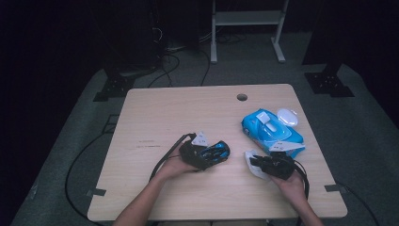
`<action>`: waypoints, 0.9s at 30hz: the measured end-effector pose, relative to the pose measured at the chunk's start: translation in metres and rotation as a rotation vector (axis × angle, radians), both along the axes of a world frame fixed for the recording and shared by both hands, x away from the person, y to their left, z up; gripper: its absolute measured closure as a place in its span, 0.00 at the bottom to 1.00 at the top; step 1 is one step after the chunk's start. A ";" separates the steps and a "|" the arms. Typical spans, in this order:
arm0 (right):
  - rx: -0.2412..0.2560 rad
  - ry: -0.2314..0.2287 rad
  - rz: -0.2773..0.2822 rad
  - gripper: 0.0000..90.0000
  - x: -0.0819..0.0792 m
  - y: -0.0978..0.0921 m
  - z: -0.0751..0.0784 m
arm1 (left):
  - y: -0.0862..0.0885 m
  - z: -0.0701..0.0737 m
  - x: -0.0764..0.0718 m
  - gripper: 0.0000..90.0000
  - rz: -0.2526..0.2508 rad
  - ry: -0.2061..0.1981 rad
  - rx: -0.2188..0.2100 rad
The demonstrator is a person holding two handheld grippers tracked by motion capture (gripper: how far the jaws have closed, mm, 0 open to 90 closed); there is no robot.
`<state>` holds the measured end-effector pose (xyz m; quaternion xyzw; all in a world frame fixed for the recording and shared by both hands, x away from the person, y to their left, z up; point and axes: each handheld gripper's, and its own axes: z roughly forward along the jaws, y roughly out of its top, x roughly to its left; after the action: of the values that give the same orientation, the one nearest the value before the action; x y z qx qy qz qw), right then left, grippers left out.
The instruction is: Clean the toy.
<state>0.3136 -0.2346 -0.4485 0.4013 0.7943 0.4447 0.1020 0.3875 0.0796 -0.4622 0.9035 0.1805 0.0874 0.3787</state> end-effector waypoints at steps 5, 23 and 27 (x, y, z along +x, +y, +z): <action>-0.024 0.007 -0.002 0.75 0.001 0.001 -0.002 | 0.007 0.007 -0.002 0.22 0.010 -0.015 -0.026; 0.030 -0.027 0.005 0.64 -0.005 -0.006 0.005 | 0.041 0.019 -0.021 0.20 0.054 -0.048 -0.089; 0.032 -0.028 0.001 0.63 -0.006 -0.008 0.006 | 0.052 0.021 -0.026 0.20 0.068 -0.056 -0.088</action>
<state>0.3079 -0.2428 -0.4429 0.3961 0.7856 0.4632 0.1066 0.3615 0.1312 -0.4414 0.8764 0.2041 0.1176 0.4200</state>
